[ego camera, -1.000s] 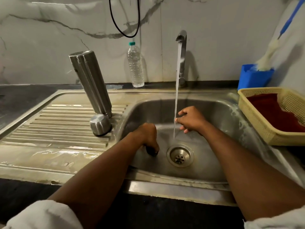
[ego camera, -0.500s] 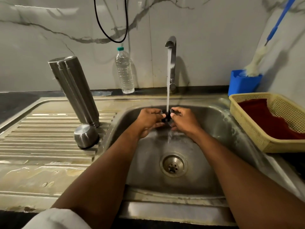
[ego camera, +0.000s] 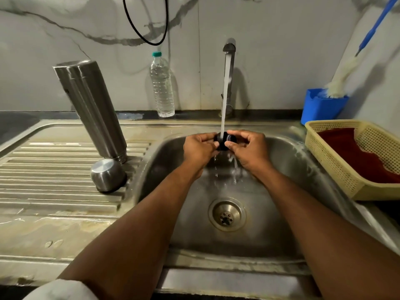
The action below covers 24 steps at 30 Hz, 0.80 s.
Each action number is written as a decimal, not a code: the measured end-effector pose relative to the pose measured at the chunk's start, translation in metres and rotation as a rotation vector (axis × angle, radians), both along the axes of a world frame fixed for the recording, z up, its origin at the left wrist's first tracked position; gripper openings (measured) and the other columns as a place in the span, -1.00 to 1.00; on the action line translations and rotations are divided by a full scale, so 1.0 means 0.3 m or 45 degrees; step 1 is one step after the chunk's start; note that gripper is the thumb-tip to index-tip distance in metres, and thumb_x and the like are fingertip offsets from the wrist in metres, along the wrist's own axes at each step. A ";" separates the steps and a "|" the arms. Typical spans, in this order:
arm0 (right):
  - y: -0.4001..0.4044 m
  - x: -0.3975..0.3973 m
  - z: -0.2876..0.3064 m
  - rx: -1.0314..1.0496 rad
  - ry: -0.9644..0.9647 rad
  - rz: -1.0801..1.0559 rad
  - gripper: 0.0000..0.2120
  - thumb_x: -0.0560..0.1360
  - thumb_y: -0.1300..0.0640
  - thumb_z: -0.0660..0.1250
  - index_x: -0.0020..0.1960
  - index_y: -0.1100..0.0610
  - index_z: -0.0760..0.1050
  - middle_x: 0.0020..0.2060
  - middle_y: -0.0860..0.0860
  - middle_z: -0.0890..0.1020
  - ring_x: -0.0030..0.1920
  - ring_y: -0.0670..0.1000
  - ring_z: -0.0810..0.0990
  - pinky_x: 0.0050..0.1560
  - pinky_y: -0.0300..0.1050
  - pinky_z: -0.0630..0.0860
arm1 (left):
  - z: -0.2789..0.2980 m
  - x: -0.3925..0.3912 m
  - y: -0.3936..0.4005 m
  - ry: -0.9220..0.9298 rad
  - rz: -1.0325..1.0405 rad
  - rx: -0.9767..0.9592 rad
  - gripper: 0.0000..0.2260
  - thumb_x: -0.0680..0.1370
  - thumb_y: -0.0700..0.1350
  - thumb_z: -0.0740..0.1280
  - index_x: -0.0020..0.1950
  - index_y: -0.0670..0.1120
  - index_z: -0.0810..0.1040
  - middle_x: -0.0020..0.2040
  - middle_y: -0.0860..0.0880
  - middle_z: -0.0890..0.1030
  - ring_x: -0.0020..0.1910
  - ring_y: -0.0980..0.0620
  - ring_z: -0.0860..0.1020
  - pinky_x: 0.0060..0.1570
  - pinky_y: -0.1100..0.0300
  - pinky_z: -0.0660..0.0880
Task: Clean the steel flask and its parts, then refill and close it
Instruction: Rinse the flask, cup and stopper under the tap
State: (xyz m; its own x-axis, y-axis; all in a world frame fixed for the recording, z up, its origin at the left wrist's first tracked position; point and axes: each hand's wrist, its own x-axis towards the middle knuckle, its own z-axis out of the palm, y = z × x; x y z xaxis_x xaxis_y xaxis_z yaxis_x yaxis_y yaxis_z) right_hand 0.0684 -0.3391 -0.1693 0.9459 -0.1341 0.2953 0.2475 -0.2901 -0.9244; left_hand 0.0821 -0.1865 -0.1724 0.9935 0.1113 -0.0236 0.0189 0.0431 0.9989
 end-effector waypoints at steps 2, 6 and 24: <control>0.004 -0.010 0.013 -0.024 -0.035 -0.009 -0.60 0.41 0.29 0.59 0.22 0.11 0.68 0.11 0.01 0.72 0.05 -0.15 0.68 0.05 -0.32 0.62 | -0.007 0.004 -0.004 -0.003 0.062 0.010 -0.74 0.61 -0.36 0.39 0.28 -0.18 0.67 0.07 -0.13 0.76 0.03 -0.06 0.75 0.06 0.03 0.71; 0.022 -0.029 0.028 0.007 -0.018 0.022 -0.60 0.29 0.27 0.67 0.10 0.18 0.72 -0.05 0.01 0.75 -0.06 -0.08 0.74 -0.05 -0.22 0.68 | 0.007 -0.006 -0.001 0.030 -0.098 -0.074 -0.69 0.66 -0.41 0.25 0.32 -0.21 0.65 0.13 -0.17 0.74 0.10 -0.13 0.73 0.11 -0.01 0.69; 0.027 -0.005 0.020 0.172 0.245 0.054 -0.66 0.60 0.35 0.34 0.32 0.11 0.61 0.12 0.04 0.69 -0.07 -0.02 0.67 -0.13 -0.16 0.63 | 0.004 -0.017 0.013 0.214 -0.152 -0.311 -0.81 0.68 -0.23 0.35 0.25 -0.23 0.67 0.13 -0.25 0.73 0.06 -0.18 0.74 -0.10 0.08 0.71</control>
State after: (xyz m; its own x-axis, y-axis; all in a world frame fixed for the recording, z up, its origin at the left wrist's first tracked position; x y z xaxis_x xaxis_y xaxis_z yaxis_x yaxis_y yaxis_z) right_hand 0.0669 -0.3309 -0.1632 0.9887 -0.1188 0.0915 0.0727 -0.1539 -0.9854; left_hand 0.0771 -0.1826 -0.1711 0.9791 -0.0353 -0.2005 0.2025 0.2684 0.9418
